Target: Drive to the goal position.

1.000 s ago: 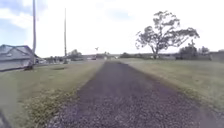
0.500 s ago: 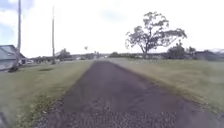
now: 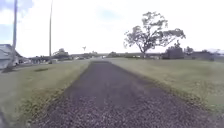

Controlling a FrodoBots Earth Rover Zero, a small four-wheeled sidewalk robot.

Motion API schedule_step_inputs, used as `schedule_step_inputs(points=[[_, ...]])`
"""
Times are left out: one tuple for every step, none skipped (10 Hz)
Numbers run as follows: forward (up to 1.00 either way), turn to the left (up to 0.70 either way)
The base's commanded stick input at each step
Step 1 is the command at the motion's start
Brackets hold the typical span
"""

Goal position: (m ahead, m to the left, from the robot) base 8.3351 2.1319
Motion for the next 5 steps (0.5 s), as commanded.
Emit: schedule_step_inputs(points=[[0.50,0.00],[0.50,0.00],[0.50,0.00],[0.50,0.00],[0.50,0.00]])
